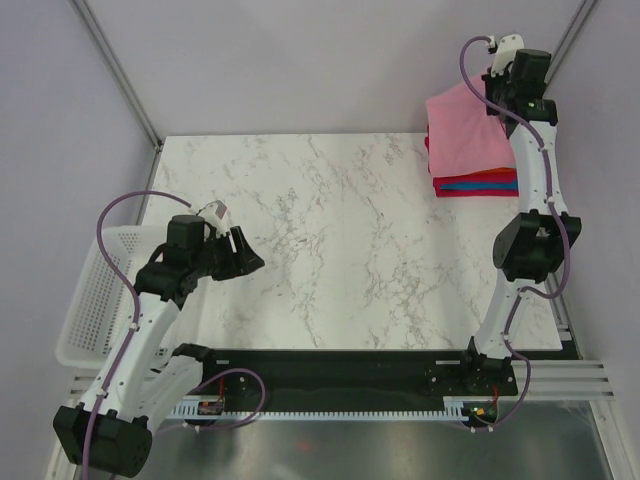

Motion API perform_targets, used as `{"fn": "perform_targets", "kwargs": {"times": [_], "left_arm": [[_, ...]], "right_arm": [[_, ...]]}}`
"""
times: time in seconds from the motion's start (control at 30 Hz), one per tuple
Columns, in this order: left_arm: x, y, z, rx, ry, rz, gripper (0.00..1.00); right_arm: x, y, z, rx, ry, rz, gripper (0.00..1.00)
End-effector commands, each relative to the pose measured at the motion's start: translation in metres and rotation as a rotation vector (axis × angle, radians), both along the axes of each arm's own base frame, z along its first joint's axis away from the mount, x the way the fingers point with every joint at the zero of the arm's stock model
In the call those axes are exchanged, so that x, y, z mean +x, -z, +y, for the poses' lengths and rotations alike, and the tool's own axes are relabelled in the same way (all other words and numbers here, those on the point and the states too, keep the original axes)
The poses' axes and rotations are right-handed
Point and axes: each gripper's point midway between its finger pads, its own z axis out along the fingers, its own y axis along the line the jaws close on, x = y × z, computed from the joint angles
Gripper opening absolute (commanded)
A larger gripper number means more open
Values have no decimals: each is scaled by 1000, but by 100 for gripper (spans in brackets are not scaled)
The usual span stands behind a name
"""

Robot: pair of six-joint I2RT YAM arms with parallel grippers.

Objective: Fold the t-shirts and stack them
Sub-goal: Neatly place the folded tshirt to the corner

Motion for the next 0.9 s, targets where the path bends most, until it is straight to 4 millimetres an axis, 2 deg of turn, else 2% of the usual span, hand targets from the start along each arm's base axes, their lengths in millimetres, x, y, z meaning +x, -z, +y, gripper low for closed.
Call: {"fn": "perform_targets", "kwargs": {"times": [0.0, 0.03, 0.1, 0.17, 0.4, 0.43, 0.5, 0.53, 0.6, 0.7, 0.87], "left_arm": [[7, -5, -1, 2, 5, -42, 66], [7, -5, -1, 1, 6, -41, 66], [7, -3, -1, 1, 5, -35, 66], [7, -3, -1, 2, 6, -34, 66], [7, -4, 0, 4, -2, -41, 66], [7, -5, 0, 4, -3, -44, 66], [7, -5, 1, 5, -5, -48, 66], [7, -4, 1, 7, -6, -45, 66], [8, -5, 1, 5, -6, -44, 66], [7, -3, 0, 5, -3, -38, 66], [8, -2, 1, 8, -4, -31, 66]], "right_arm": [[15, -53, -15, -20, 16, -188, 0], [19, -43, -16, -19, 16, -179, 0], [25, -43, -23, -26, 37, -206, 0], [31, -32, -29, -29, 51, -197, 0], [61, -17, -51, -17, 89, -258, 0], [65, -8, -58, -20, 117, -252, 0], [71, -5, -62, -19, 125, -269, 0], [76, 6, -69, -22, 149, -260, 0], [82, 16, -75, -20, 165, -264, 0], [86, 25, -90, -9, 199, -280, 0], [93, 50, -108, -4, 248, -275, 0]]}}
